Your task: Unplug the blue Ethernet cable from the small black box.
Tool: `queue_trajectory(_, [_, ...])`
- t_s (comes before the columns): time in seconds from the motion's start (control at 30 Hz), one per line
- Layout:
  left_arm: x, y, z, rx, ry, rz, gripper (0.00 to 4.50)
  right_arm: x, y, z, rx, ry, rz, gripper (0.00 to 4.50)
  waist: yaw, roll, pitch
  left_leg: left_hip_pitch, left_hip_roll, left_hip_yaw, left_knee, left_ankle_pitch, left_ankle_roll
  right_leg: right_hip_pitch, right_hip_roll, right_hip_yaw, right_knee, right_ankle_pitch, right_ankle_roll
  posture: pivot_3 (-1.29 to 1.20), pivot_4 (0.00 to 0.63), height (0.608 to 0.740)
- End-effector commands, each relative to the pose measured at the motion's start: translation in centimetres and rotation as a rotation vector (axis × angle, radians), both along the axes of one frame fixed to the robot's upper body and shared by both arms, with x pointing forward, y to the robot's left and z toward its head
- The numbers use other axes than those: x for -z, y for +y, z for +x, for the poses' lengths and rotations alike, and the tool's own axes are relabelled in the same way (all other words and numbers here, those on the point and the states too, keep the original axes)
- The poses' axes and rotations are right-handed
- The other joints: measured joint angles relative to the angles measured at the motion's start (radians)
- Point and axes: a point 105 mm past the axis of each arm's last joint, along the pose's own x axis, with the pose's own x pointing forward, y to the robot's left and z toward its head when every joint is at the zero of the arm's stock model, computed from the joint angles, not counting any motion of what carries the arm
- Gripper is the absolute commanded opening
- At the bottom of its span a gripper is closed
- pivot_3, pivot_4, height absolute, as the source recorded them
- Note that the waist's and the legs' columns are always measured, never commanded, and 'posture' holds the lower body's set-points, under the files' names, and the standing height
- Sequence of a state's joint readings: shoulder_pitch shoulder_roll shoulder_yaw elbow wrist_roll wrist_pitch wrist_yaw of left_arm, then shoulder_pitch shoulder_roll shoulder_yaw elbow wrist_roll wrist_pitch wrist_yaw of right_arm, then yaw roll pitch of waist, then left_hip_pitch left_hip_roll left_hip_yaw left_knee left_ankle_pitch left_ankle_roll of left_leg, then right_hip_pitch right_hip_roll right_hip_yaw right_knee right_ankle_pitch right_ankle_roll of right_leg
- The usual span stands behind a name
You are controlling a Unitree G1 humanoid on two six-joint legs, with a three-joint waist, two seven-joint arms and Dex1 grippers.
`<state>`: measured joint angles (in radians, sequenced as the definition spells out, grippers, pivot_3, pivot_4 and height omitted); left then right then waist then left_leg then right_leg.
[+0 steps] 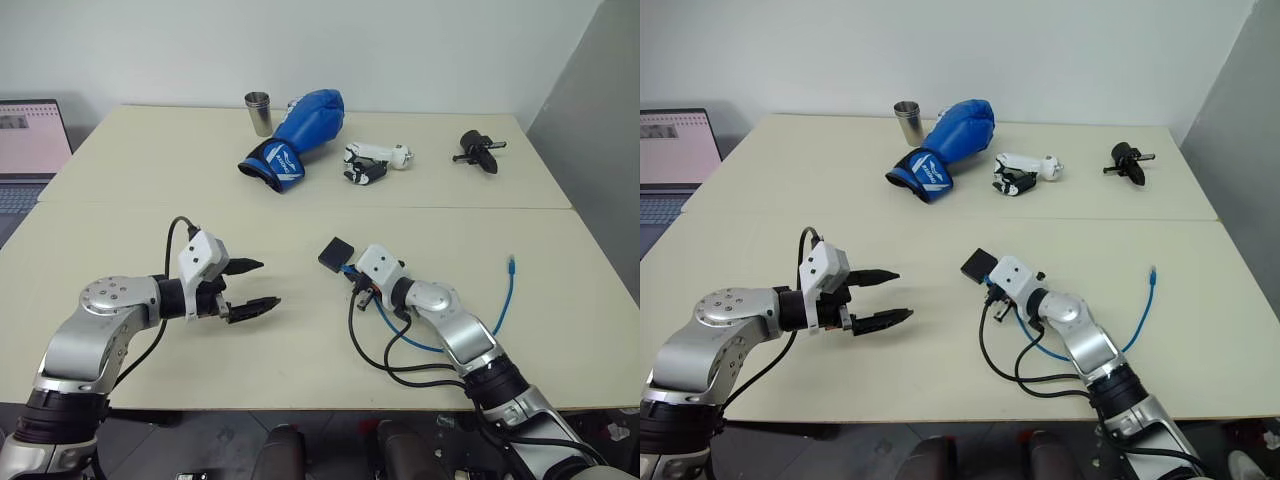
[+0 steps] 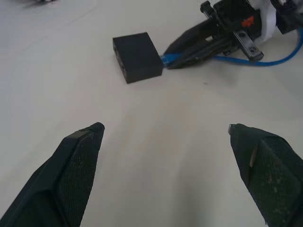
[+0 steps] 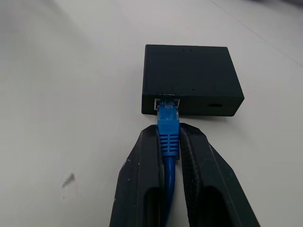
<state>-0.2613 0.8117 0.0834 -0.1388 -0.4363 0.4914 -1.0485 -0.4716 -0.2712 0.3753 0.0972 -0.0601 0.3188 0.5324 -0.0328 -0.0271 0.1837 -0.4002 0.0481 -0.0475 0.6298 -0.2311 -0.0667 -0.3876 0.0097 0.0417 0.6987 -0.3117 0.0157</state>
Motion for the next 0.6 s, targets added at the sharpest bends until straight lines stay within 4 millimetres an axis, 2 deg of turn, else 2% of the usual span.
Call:
queue_trajectory(0.03, [-1.4,0.1,0.7,-0.014,-0.065,-0.012,4.50,-1.8,0.4,-0.5,-0.036,-0.063,0.024,0.21,-0.003,0.000,0.000,0.000,0.000,0.000,0.000,0.000,0.000,0.000,0.000,0.000,0.000,0.000,0.000,0.00,0.150,0.740])
queue_trajectory(0.43, [-3.4,-1.0,2.0,-0.009,-0.142,-0.106,4.50,-2.5,0.3,-0.7,-0.027,-0.119,0.007,0.21,0.000,0.000,0.000,0.000,0.000,0.000,0.000,0.000,0.000,0.000,0.001,0.000,0.000,0.000,0.000,0.00,0.150,0.740])
queue_trajectory(0.6, [-2.9,-0.8,2.7,-0.049,-0.095,-0.159,4.50,-4.6,0.3,-1.0,-0.109,-0.288,-0.075,0.21,0.000,0.000,0.000,0.000,0.000,0.001,0.000,0.000,0.000,0.000,0.000,0.000,0.000,0.000,0.000,0.00,0.150,0.740])
